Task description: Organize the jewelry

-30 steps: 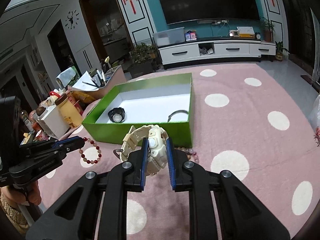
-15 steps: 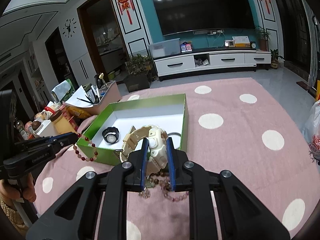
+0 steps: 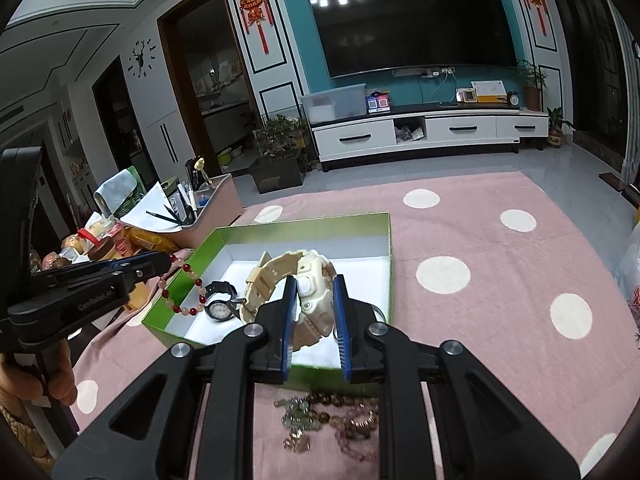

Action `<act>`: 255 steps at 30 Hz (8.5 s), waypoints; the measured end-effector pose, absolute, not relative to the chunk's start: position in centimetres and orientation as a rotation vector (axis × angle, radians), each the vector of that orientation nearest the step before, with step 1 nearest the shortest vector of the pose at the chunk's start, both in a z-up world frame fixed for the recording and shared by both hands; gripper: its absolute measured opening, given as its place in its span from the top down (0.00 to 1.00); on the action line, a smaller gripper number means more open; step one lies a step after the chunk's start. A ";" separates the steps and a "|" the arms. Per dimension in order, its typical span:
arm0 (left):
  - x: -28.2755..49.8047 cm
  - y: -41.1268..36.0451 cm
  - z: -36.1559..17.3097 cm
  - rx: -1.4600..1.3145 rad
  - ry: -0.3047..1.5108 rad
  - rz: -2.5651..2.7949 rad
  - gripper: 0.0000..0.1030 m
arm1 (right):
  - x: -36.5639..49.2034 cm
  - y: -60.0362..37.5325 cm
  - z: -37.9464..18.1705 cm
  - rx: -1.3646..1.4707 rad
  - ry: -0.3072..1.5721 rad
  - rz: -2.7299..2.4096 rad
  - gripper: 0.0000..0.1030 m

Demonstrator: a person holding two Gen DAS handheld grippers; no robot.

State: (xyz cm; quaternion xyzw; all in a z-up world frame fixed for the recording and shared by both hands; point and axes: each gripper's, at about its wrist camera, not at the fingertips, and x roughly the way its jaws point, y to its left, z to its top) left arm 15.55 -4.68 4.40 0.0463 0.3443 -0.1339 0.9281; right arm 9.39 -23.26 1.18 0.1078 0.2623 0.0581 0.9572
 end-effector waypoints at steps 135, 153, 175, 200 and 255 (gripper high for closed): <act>4.3 -5.8 -4.5 0.062 0.967 -0.383 0.04 | -2.4 -26.8 -5.4 0.253 0.743 0.048 0.14; 8.0 -12.1 -7.2 0.116 0.959 -0.482 0.55 | -0.5 -28.0 -7.0 0.292 0.769 0.072 0.35; 8.2 -8.4 -5.1 0.046 0.887 -0.466 0.87 | 4.5 -25.9 -8.6 0.296 0.813 0.191 0.59; 6.4 -4.7 -3.1 -0.021 0.831 -0.506 0.87 | 6.7 -24.8 -9.2 0.216 0.820 0.168 0.80; 22.1 -5.6 -2.3 -0.023 0.864 -0.406 0.87 | 17.4 -21.8 -2.5 0.212 0.706 0.249 0.80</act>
